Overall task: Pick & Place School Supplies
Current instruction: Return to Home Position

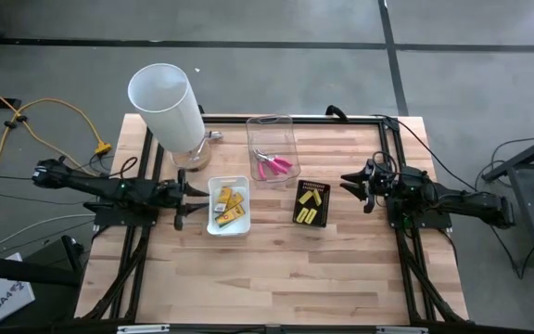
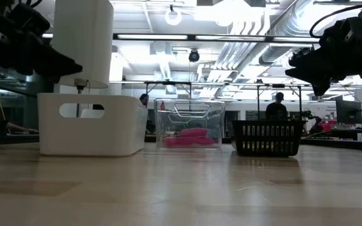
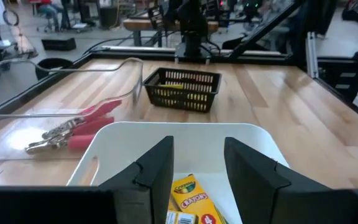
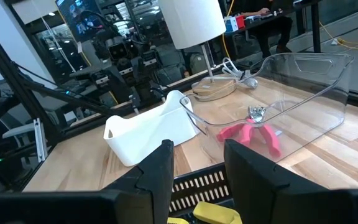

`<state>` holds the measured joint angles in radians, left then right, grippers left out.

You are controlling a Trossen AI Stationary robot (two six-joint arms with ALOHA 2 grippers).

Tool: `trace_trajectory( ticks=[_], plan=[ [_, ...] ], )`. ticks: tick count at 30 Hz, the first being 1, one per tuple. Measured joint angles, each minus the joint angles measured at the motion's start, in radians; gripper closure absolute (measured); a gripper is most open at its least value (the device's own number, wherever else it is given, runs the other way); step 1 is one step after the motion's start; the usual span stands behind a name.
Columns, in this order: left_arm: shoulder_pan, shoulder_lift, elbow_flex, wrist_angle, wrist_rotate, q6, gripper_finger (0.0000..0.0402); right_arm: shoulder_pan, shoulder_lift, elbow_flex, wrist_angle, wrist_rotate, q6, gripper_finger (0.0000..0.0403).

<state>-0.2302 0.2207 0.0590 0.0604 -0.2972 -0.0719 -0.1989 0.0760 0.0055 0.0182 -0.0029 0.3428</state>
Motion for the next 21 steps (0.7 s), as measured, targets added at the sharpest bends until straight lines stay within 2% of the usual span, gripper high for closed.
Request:
trace_trajectory(
  ticks=[7,21],
  plan=[
    [0.000,-0.012,-0.039,0.058,0.014,0.013,0.0264,0.000,0.000,0.000,0.000,0.000,0.000,0.0270],
    [0.016,-0.028,-0.048,-0.012,0.010,0.066,0.0264,0.000,0.000,0.000,0.000,0.000,0.000,0.0270]
  ],
)
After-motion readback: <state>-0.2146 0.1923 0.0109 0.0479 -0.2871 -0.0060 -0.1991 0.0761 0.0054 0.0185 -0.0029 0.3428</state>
